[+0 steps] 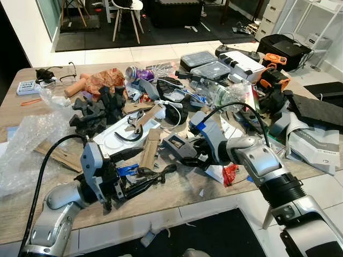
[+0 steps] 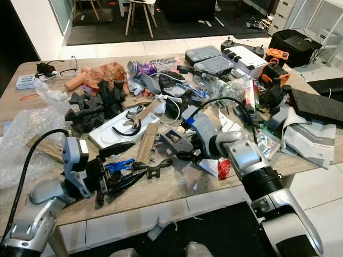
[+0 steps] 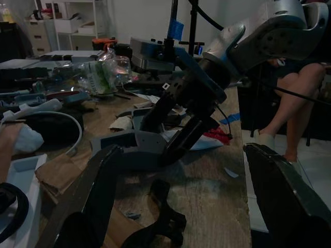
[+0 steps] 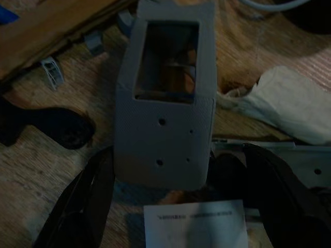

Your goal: Picking trash to rubbish bin

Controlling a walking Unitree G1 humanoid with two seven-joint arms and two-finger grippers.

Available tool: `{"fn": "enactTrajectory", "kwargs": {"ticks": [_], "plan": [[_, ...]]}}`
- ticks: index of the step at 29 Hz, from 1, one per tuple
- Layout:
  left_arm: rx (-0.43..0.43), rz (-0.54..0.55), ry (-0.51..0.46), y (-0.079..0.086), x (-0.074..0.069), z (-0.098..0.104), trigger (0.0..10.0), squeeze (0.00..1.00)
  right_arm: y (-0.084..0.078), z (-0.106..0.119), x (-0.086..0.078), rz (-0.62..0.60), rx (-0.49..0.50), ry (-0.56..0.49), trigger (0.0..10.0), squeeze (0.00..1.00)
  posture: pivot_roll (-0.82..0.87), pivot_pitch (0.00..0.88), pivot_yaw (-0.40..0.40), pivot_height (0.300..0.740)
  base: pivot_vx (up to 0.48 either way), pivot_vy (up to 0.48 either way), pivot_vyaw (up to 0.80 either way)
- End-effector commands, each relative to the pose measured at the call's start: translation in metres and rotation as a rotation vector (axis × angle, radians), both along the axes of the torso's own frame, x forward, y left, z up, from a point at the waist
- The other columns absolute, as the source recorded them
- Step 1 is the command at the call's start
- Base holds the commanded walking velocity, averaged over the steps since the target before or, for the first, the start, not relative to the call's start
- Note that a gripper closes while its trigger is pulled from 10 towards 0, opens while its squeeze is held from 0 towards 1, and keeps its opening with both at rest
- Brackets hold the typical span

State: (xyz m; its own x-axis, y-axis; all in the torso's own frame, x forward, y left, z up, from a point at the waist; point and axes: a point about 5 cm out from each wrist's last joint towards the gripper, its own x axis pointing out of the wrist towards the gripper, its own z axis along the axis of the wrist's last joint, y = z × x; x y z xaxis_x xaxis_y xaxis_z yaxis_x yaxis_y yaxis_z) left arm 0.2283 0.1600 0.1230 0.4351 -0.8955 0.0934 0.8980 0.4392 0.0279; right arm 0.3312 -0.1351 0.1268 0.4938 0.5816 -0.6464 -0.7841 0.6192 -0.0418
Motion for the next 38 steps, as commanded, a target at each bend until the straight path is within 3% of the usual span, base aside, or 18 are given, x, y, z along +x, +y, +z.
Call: {"fn": "enactTrajectory", "kwargs": {"ticks": [1, 8, 10, 12, 13, 14, 15, 16, 17, 18, 28, 29, 30, 38], "plan": [[0.001, -0.015, 0.008, -0.004, -0.002, -0.004, 10.0, 0.0, -0.002, -0.006, 0.0, -0.018, -0.006, 0.03, 10.0, 0.0, 0.0, 0.0, -0.056, 0.74, 0.0, 0.0, 0.0], [-0.002, -0.022, 0.004, -0.006, -0.002, -0.002, 10.0, 0.0, -0.001, -0.011, -0.001, -0.032, 0.018, 0.062, 10.0, 0.0, 0.0, 0.0, -0.061, 0.74, 0.0, 0.0, 0.0], [-0.005, -0.029, 0.002, -0.009, -0.003, -0.002, 10.0, 0.0, -0.001, -0.012, -0.002, -0.022, 0.031, 0.076, 9.3, 0.0, 0.01, 0.0, -0.063, 0.74, 0.0, 0.0, 0.0], [-0.005, -0.031, 0.001, -0.009, -0.003, -0.002, 10.0, 0.0, -0.001, -0.011, -0.001, -0.017, 0.039, 0.059, 9.3, 0.0, 0.01, 0.0, -0.063, 0.74, 0.0, 0.0, 0.0], [-0.006, -0.032, 0.001, -0.01, -0.003, -0.001, 10.0, 0.0, -0.001, -0.01, 0.001, -0.026, 0.054, 0.041, 8.2, 0.0, 0.01, 0.0, -0.063, 0.74, 0.0, 0.0, 0.0], [-0.006, -0.032, 0.001, -0.01, -0.003, -0.001, 10.0, 0.0, -0.001, -0.01, 0.001, -0.026, 0.054, 0.041, 8.2, 0.0, 0.01, 0.0, -0.063, 0.74, 0.0, 0.0, 0.0], [-0.006, -0.034, 0.0, -0.01, -0.003, -0.001, 10.0, 0.0, -0.002, -0.009, 0.003, -0.044, 0.072, 0.025, 6.9, 0.0, 0.01, 0.0, -0.061, 0.74, 0.0, 0.0, 0.0], [-0.006, -0.035, 0.0, -0.01, -0.004, -0.001, 10.0, 0.0, -0.003, -0.008, 0.005, -0.055, 0.083, 0.014, 7.5, 0.0, 0.01, 0.0, -0.061, 0.74, 0.0, 0.0, 0.0], [-0.006, -0.035, 0.0, -0.01, -0.004, -0.001, 10.0, 0.0, -0.003, -0.008, 0.005, -0.055, 0.083, 0.014, 7.5, 0.0, 0.01, 0.0, -0.061, 0.74, 0.0, 0.0, 0.0], [-0.006, -0.039, -0.002, -0.01, -0.004, 0.0, 10.0, 0.0, -0.006, -0.008, 0.008, -0.065, 0.084, 0.003, 9.9, 0.0, 0.01, 0.0, -0.059, 0.74, 0.0, 0.0, 0.0], [-0.006, -0.046, -0.001, -0.012, -0.005, 0.0, 10.0, 0.0, -0.01, -0.007, 0.016, -0.08, 0.07, -0.014, 10.0, 0.0, 0.02, 0.0, -0.056, 0.74, 0.0, 0.0, 0.0], [-0.006, -0.046, 0.0, -0.012, -0.005, 0.0, 10.0, 0.0, -0.01, -0.008, 0.018, -0.082, 0.065, -0.022, 2.4, 0.0, 0.02, 0.0, -0.058, 0.74, 0.0, 0.0, 0.0], [-0.007, -0.046, 0.0, -0.012, -0.005, 0.0, 10.0, 0.0, -0.009, -0.008, 0.018, -0.072, 0.064, -0.024, 0.0, 0.0, 0.02, 0.0, -0.06, 0.74, 0.0, 0.0, 0.0], [-0.007, -0.047, 0.004, -0.013, -0.006, -0.002, 10.0, 0.0, -0.004, -0.008, 0.018, -0.03, 0.079, -0.038, 0.0, 0.0, 0.02, 0.0, -0.06, 0.74, 0.0, 0.0, 0.0]]}}
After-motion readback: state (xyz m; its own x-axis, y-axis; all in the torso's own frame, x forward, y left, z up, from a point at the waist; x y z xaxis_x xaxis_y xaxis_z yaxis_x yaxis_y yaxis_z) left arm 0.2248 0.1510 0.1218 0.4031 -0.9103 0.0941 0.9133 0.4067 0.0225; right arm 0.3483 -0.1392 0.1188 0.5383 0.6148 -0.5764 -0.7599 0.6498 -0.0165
